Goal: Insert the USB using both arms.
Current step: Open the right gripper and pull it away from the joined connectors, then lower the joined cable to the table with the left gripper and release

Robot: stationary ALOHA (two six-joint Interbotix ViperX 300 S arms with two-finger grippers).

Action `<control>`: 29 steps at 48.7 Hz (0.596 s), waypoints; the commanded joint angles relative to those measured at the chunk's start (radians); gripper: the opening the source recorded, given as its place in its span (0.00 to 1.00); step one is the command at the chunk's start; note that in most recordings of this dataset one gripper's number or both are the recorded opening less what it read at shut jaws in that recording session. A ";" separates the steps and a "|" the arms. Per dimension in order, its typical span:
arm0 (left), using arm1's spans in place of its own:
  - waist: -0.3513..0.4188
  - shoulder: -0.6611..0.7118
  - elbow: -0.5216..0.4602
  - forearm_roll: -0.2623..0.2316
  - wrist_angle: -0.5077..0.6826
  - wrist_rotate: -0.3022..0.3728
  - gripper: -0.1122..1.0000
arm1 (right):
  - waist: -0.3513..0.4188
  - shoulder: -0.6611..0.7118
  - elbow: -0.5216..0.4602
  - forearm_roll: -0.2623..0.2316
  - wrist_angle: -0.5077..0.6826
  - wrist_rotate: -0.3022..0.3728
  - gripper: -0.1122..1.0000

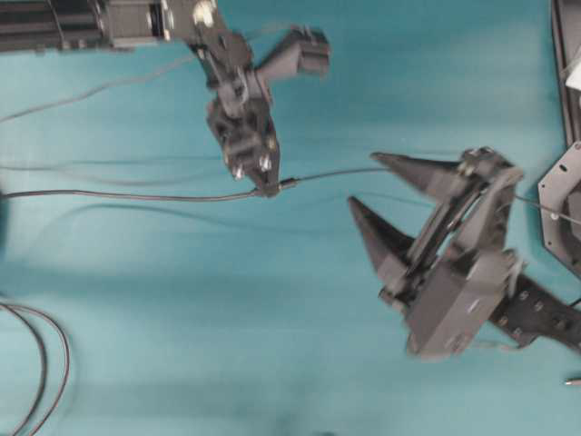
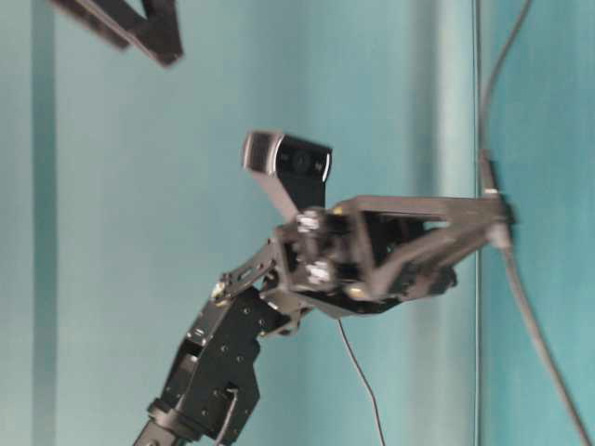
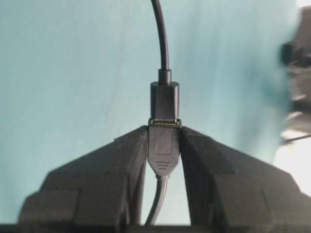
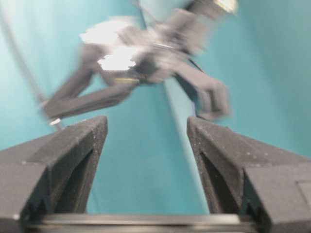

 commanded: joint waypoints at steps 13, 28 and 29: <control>-0.137 -0.038 -0.021 0.377 -0.199 -0.141 0.29 | 0.003 -0.091 0.034 0.058 0.014 0.192 0.76; -0.199 -0.009 -0.006 0.600 -0.353 -0.311 0.29 | 0.002 -0.112 0.043 0.077 0.031 0.198 0.76; -0.201 -0.009 -0.005 0.600 -0.357 -0.311 0.29 | 0.003 -0.115 0.043 0.078 0.032 0.198 0.76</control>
